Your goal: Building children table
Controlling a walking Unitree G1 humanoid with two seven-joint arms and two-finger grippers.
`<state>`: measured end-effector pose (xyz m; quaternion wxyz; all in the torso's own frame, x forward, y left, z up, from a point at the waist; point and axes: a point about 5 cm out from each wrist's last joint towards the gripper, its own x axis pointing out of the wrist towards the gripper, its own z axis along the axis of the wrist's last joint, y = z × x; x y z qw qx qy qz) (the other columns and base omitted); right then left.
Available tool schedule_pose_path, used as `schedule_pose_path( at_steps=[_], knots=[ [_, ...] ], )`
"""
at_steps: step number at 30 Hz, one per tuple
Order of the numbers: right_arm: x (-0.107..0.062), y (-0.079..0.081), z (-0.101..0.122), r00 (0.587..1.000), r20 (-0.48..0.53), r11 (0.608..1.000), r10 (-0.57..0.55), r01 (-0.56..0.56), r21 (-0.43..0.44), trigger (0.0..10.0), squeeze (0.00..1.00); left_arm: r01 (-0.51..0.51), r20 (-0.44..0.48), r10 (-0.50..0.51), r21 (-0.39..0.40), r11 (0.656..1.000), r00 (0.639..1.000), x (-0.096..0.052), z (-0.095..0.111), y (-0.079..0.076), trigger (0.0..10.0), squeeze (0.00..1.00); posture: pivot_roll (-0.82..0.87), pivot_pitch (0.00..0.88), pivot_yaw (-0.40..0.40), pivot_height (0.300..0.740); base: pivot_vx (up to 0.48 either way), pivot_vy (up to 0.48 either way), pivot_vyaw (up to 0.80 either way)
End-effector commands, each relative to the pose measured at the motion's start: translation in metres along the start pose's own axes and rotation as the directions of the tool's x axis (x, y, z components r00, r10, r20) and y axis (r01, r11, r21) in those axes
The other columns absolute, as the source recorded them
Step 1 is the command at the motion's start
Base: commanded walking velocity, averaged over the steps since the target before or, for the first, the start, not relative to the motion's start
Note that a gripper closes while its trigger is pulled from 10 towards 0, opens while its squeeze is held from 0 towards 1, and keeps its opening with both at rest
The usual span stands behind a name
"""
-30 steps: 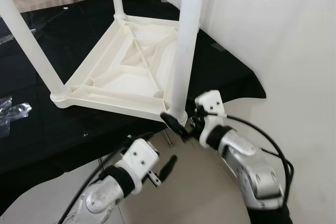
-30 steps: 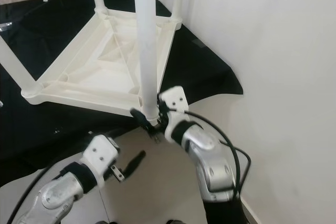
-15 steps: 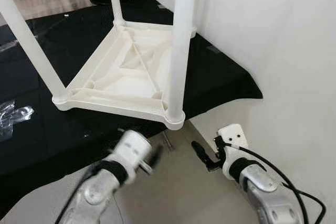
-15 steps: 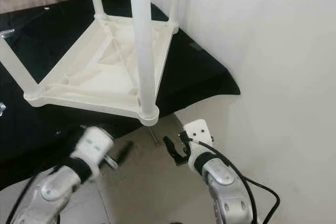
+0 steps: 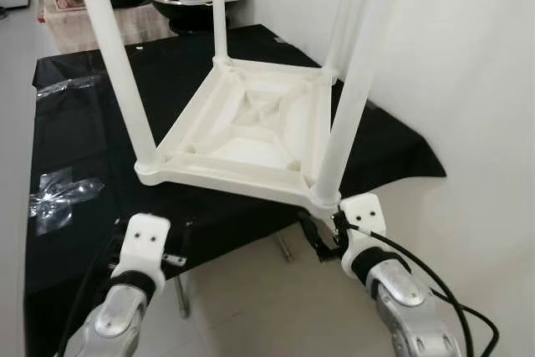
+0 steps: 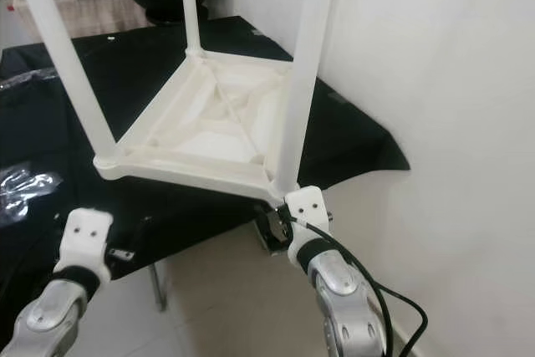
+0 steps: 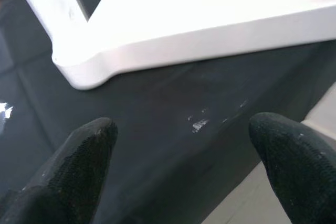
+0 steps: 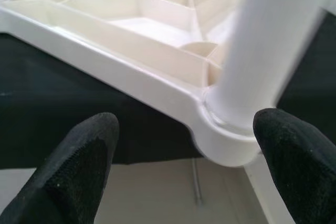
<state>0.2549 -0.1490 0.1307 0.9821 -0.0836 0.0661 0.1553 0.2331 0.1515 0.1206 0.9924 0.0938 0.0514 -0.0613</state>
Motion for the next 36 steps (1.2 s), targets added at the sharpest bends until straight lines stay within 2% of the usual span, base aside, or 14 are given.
schedule_pose_path(
  at_steps=[1, 4, 5, 9, 20, 35, 36],
  knots=[
    [0.002, 0.009, 0.008, 0.997, 0.052, 0.999, 0.050, -0.050, 0.005, 10.0, 0.00, 0.009, -0.002, -0.009, 0.023, 1.000, 1.000, 0.001, -0.001, 0.003, 10.0, 0.00, -0.04, 0.043, -0.023, 0.740, 0.000, 0.480, 0.00],
    [0.003, 0.009, 0.008, 0.996, 0.062, 0.998, 0.058, -0.058, 0.000, 10.0, 0.00, 0.026, 0.015, -0.027, 0.039, 0.999, 1.000, 0.002, 0.001, 0.001, 10.0, 0.00, -0.04, 0.042, -0.019, 0.740, 0.000, 0.480, 0.00],
    [0.005, 0.011, 0.011, 0.994, 0.076, 0.997, 0.079, -0.078, -0.015, 10.0, 0.00, 0.046, 0.053, -0.048, 0.048, 0.998, 0.997, 0.003, 0.007, -0.001, 10.0, 0.00, -0.04, 0.043, -0.017, 0.740, 0.000, 0.000, 0.00],
    [0.008, 0.012, 0.012, 0.992, 0.088, 0.996, 0.093, -0.091, -0.023, 10.0, 0.00, 0.047, 0.089, -0.051, 0.041, 0.998, 0.995, 0.005, 0.014, -0.001, 10.0, 0.00, -0.04, 0.042, -0.015, 0.740, 0.000, 0.000, 0.00],
    [0.020, 0.008, 0.012, 0.993, 0.081, 0.996, 0.082, -0.079, -0.044, 10.0, 0.00, 0.039, 0.115, -0.045, 0.056, 0.998, 0.992, 0.007, 0.016, -0.001, 10.0, 0.00, -0.04, 0.045, -0.021, 0.740, 0.000, 0.000, 0.00],
    [0.023, 0.005, 0.008, 0.994, 0.061, 0.996, 0.086, -0.085, -0.028, 10.0, 0.00, 0.094, 0.129, -0.100, 0.055, 0.994, 0.987, 0.006, 0.016, -0.007, 10.0, 0.00, -0.04, 0.044, -0.023, 0.740, 0.000, 0.000, 0.75],
    [0.025, 0.005, 0.008, 0.995, 0.051, 0.996, 0.088, -0.086, -0.032, 10.0, 0.00, 0.127, 0.148, -0.131, 0.035, 0.991, 0.980, 0.006, 0.019, -0.009, 10.0, 0.00, -0.04, 0.047, -0.024, 0.740, 0.000, 0.000, 0.00]
  ],
)
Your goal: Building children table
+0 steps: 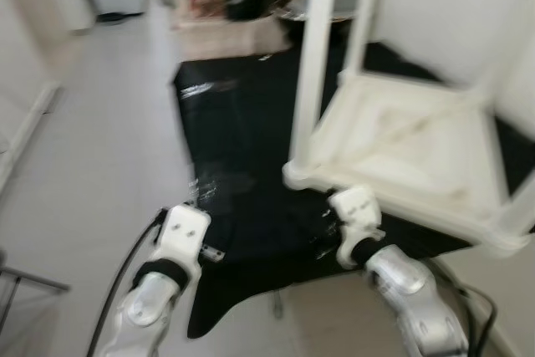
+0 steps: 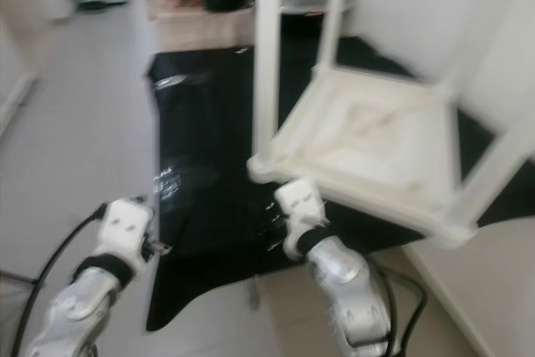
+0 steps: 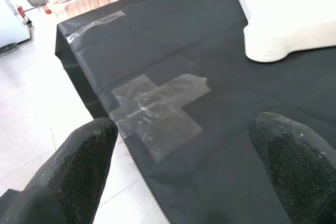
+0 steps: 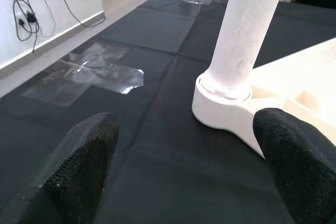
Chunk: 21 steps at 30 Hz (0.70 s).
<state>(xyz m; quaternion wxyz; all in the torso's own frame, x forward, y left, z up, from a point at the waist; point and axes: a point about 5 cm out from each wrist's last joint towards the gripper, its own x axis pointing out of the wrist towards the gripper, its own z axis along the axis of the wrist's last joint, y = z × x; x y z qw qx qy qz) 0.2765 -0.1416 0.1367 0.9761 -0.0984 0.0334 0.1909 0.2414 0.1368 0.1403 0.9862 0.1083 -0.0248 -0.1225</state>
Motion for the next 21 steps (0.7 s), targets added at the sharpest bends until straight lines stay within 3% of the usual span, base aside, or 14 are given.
schedule_pose_path(
  at_steps=[1, 3, 5, 6, 7, 10, 12, 13, 14, 15, 17, 19, 21],
  knots=[
    [0.004, 0.006, -0.002, 1.000, -0.011, 1.000, 0.022, -0.022, 0.016, 10.0, 0.00, 0.022, -0.008, -0.022, -0.023, 1.000, 1.000, -0.002, -0.004, 0.000, 10.0, 0.00, -0.04, 0.047, -0.024, 0.740, 0.000, 0.000, 0.00],
    [0.006, 0.005, -0.002, 0.999, -0.023, 1.000, 0.031, -0.031, 0.002, 10.0, 0.00, 0.050, 0.021, -0.048, -0.072, 0.996, 0.999, -0.001, 0.000, -0.002, 10.0, 0.00, -0.04, 0.047, -0.023, 0.740, 0.000, 0.000, 0.00],
    [0.006, 0.005, -0.002, 0.999, -0.023, 1.000, 0.031, -0.031, 0.002, 10.0, 0.00, 0.050, 0.021, -0.048, -0.072, 0.996, 0.999, -0.001, 0.000, -0.002, 10.0, 0.00, -0.04, 0.047, -0.023, 0.740, 0.000, 0.000, 0.00],
    [0.009, 0.005, -0.001, 0.999, -0.030, 0.999, 0.039, -0.040, -0.017, 10.0, 0.00, 0.064, 0.066, -0.051, -0.203, 0.977, 0.996, 0.000, 0.008, -0.003, 10.0, 0.00, -0.05, 0.048, -0.022, 0.740, 0.000, 0.000, 0.00],
    [0.009, 0.005, -0.001, 0.999, -0.030, 0.999, 0.039, -0.040, -0.017, 10.0, 0.00, 0.064, 0.066, -0.051, -0.203, 0.977, 0.996, 0.000, 0.008, -0.003, 10.0, 0.00, -0.05, 0.048, -0.022, 0.740, 0.000, 0.000, 0.00],
    [0.017, 0.001, 0.002, 0.999, -0.040, 0.999, 0.027, -0.028, -0.030, 10.0, 0.00, 0.115, 0.131, -0.069, -0.393, 0.912, 0.989, 0.002, 0.019, -0.005, 10.0, 0.00, -0.04, 0.052, -0.025, 0.740, 0.000, 0.000, 0.00],
    [0.021, -0.001, 0.005, 0.999, -0.035, 1.000, 0.016, -0.017, -0.023, 10.0, 0.00, 0.187, 0.175, -0.112, -0.510, 0.839, 0.978, 0.001, 0.025, -0.009, 10.0, 0.00, -0.04, 0.054, -0.028, 0.740, 0.000, 0.000, 0.00],
    [0.021, -0.001, 0.005, 0.999, -0.035, 1.000, 0.016, -0.017, -0.023, 10.0, 0.00, 0.187, 0.175, -0.112, -0.510, 0.839, 0.978, 0.001, 0.025, -0.009, 10.0, 0.00, -0.04, 0.054, -0.028, 0.740, 0.000, 0.000, 0.00],
    [0.022, -0.002, 0.005, 0.999, -0.037, 1.000, 0.008, -0.009, -0.012, 10.0, 0.00, 0.220, 0.192, -0.135, -0.544, 0.810, 0.972, 0.001, 0.027, -0.012, 10.0, 0.00, -0.04, 0.056, -0.031, 0.740, 0.000, 0.000, 0.00],
    [0.022, -0.002, 0.005, 0.999, -0.037, 1.000, 0.008, -0.009, -0.012, 10.0, 0.00, 0.220, 0.192, -0.135, -0.544, 0.810, 0.972, 0.001, 0.027, -0.012, 10.0, 0.00, -0.04, 0.056, -0.031, 0.740, 0.000, 0.000, 0.00],
    [0.025, -0.003, 0.004, 0.999, -0.046, 1.000, -0.012, 0.013, 0.012, 10.0, 0.00, 0.307, 0.245, -0.200, -0.554, 0.774, 0.949, -0.002, 0.033, -0.017, 10.0, 0.00, -0.04, 0.058, -0.032, 0.740, 0.000, 0.000, 0.00],
    [0.026, -0.005, 0.005, 0.999, -0.048, 1.000, -0.022, 0.023, 0.020, 10.0, 0.00, 0.331, 0.258, -0.222, -0.546, 0.770, 0.940, -0.003, 0.034, -0.019, 10.0, 0.00, -0.04, 0.062, -0.034, 0.740, 0.000, 0.000, 0.00],
    [0.025, -0.006, 0.004, 0.998, -0.051, 0.998, -0.032, 0.034, 0.043, 10.0, 0.00, 0.311, 0.246, -0.208, -0.530, 0.789, 0.947, -0.003, 0.034, -0.017, 10.0, 0.00, -0.04, 0.067, -0.035, 0.740, 0.000, 0.000, 0.00]
  ],
)
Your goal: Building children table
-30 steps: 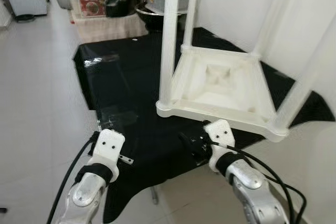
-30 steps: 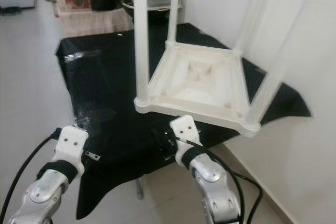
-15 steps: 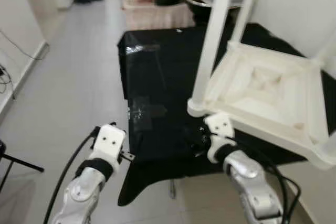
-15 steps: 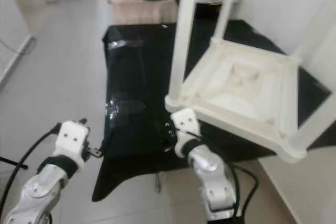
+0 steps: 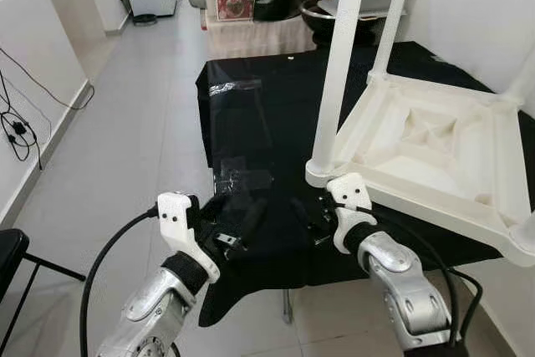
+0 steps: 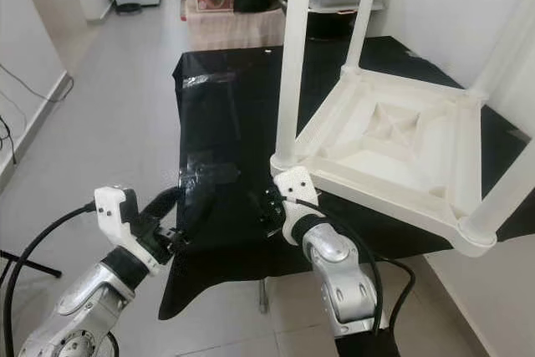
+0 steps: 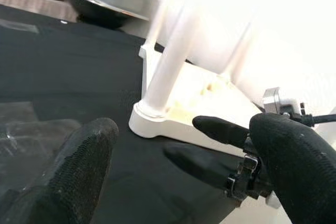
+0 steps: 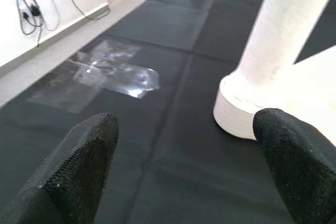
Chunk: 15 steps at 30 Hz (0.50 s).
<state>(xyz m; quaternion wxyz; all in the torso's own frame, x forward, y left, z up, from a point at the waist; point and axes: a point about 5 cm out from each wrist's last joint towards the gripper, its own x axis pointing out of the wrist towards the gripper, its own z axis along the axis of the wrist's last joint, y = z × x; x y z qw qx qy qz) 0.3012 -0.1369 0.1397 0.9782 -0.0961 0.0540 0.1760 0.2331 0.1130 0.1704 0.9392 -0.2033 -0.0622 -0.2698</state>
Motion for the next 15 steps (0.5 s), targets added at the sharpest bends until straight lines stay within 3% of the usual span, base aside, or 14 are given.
schedule_pose_path(
  at_steps=[1, 3, 6, 7, 9, 15],
  knots=[
    [0.001, -0.001, -0.001, 1.000, -0.010, 0.999, -0.008, 0.009, 0.039, 10.0, 0.00, -0.012, -0.009, 0.013, 0.022, 1.000, 1.000, -0.002, 0.000, 0.002, 10.0, 0.00, -0.04, 0.067, -0.035, 0.740, 0.000, 0.000, 0.00],
    [0.001, -0.002, -0.001, 1.000, -0.011, 0.998, -0.015, 0.016, 0.056, 10.0, 0.00, -0.030, -0.017, 0.031, 0.069, 0.997, 0.999, -0.002, 0.001, 0.005, 10.0, 0.00, -0.04, 0.067, -0.035, 0.740, 0.000, 0.000, 0.00],
    [0.001, -0.006, -0.002, 0.999, -0.010, 0.996, -0.030, 0.031, 0.087, 10.0, 0.00, -0.086, -0.009, 0.090, 0.232, 0.969, 0.996, 0.000, 0.006, 0.013, 10.0, 0.00, -0.04, 0.070, -0.038, 0.740, 0.000, 0.000, 0.00],
    [0.001, -0.006, -0.002, 0.999, -0.010, 0.996, -0.030, 0.031, 0.087, 10.0, 0.00, -0.086, -0.009, 0.090, 0.232, 0.969, 0.996, 0.000, 0.006, 0.013, 10.0, 0.00, -0.04, 0.070, -0.038, 0.740, 0.000, 0.000, 0.00],
    [0.001, -0.006, -0.003, 0.999, -0.008, 0.995, -0.032, 0.032, 0.091, 10.0, 0.00, -0.148, 0.045, 0.142, 0.322, 0.935, 0.989, 0.004, 0.017, 0.018, 10.0, 0.00, -0.04, 0.071, -0.037, 0.740, 0.000, 0.000, 0.00],
    [0.003, -0.005, 0.000, 1.000, 0.011, 0.994, -0.011, 0.010, 0.111, 10.0, 0.00, -0.170, 0.102, 0.143, 0.359, 0.918, 0.984, 0.008, 0.028, 0.014, 10.0, 0.00, -0.03, 0.068, -0.042, 0.740, 0.000, 0.000, 0.00]
  ],
)
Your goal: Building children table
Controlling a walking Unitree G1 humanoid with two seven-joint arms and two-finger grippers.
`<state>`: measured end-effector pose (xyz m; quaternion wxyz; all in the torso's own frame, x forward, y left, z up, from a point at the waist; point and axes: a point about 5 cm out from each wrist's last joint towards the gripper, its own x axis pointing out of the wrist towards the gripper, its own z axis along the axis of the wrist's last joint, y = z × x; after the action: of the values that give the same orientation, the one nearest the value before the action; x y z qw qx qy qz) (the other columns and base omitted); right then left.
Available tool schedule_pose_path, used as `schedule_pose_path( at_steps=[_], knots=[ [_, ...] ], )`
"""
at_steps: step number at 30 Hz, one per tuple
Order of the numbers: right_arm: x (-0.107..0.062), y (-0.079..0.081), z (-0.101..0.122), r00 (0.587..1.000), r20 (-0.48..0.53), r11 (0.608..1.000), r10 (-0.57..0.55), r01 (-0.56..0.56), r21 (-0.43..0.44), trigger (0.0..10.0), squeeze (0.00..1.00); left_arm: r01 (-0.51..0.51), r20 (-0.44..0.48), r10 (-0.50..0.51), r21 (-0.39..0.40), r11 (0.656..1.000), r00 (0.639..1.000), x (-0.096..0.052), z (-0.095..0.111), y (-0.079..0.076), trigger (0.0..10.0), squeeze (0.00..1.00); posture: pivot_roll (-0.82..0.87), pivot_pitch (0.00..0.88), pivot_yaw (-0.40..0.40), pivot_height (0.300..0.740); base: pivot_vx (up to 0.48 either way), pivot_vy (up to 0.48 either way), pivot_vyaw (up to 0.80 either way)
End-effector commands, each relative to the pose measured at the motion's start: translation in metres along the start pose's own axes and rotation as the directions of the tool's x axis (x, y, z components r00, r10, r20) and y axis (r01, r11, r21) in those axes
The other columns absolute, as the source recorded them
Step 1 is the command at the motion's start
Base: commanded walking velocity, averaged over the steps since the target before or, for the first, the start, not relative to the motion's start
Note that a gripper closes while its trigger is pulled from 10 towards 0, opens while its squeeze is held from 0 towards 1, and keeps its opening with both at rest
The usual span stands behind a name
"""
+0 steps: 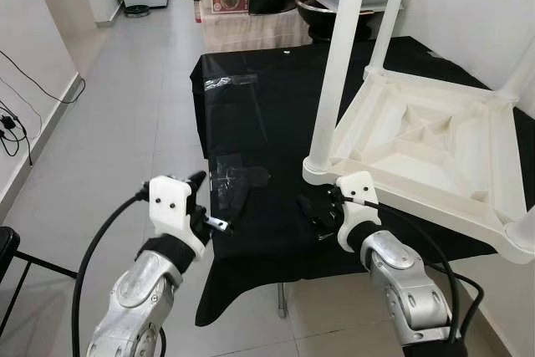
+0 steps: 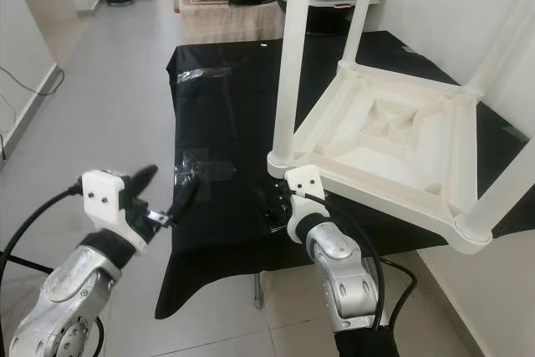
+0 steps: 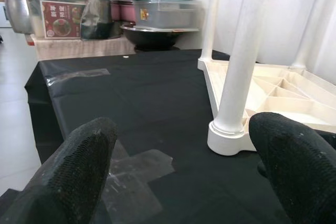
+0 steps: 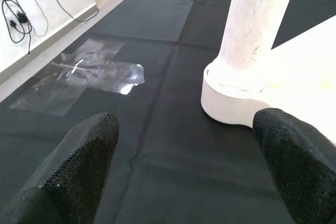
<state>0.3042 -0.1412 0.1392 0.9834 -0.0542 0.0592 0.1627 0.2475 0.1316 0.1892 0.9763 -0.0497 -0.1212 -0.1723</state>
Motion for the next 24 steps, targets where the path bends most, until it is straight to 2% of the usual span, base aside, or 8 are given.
schedule_pose_path(
  at_steps=[1, 7, 10, 11, 13, 14, 16, 24],
  knots=[
    [0.002, 0.000, 0.001, 1.000, 0.008, 1.000, 0.012, -0.012, 0.025, 10.0, 0.00, -0.002, 0.013, 0.002, 0.025, 1.000, 1.000, 0.001, 0.003, 0.000, 10.0, 0.00, -0.03, 0.068, -0.042, 0.740, 0.000, 0.000, 0.00],
    [0.003, 0.001, 0.004, 0.999, 0.029, 0.999, 0.033, -0.034, 0.038, 10.0, 0.00, 0.003, 0.031, -0.005, 0.066, 0.998, 1.000, 0.001, 0.004, -0.004, 10.0, 0.00, -0.03, 0.067, -0.041, 0.740, 0.000, 0.000, 0.00],
    [0.006, -0.001, 0.010, 0.996, 0.063, 0.997, 0.068, -0.070, 0.033, 10.0, 0.00, -0.084, 0.063, 0.070, 0.259, 0.962, 0.996, 0.003, 0.005, 0.001, 10.0, 0.00, -0.03, 0.067, -0.041, 0.740, 0.000, 0.000, 0.00],
    [0.006, -0.001, 0.010, 0.996, 0.063, 0.997, 0.068, -0.070, 0.033, 10.0, 0.00, -0.084, 0.063, 0.070, 0.259, 0.962, 0.996, 0.003, 0.005, 0.001, 10.0, 0.00, -0.03, 0.067, -0.041, 0.740, 0.000, 0.000, 0.00],
    [0.007, -0.004, 0.014, 0.995, 0.074, 0.997, 0.069, -0.071, 0.024, 10.0, 0.00, -0.207, 0.103, 0.180, 0.425, 0.881, 0.978, 0.004, 0.007, 0.011, 10.0, 0.00, -0.03, 0.069, -0.040, 0.740, 0.000, 0.000, 0.00],
    [0.007, -0.004, 0.014, 0.995, 0.074, 0.997, 0.069, -0.071, 0.024, 10.0, 0.00, -0.207, 0.103, 0.180, 0.425, 0.881, 0.978, 0.004, 0.007, 0.011, 10.0, 0.00, -0.03, 0.069, -0.040, 0.740, 0.000, 0.000, 0.00],
    [0.009, -0.008, 0.017, 0.995, 0.079, 0.998, 0.060, -0.062, 0.019, 10.0, 0.00, -0.289, 0.146, 0.249, 0.495, 0.820, 0.957, 0.003, 0.008, 0.017, 10.0, 0.00, -0.03, 0.070, -0.041, 0.740, 0.000, 0.000, 0.00],
    [0.008, -0.007, 0.017, 0.994, 0.067, 0.995, 0.091, -0.088, -0.050, 10.0, 0.00, -0.232, 0.115, 0.202, 0.457, 0.859, 0.973, 0.003, 0.002, 0.008, 10.0, 0.00, -0.03, 0.074, -0.037, 0.740, 0.000, 0.000, 0.00]
  ],
)
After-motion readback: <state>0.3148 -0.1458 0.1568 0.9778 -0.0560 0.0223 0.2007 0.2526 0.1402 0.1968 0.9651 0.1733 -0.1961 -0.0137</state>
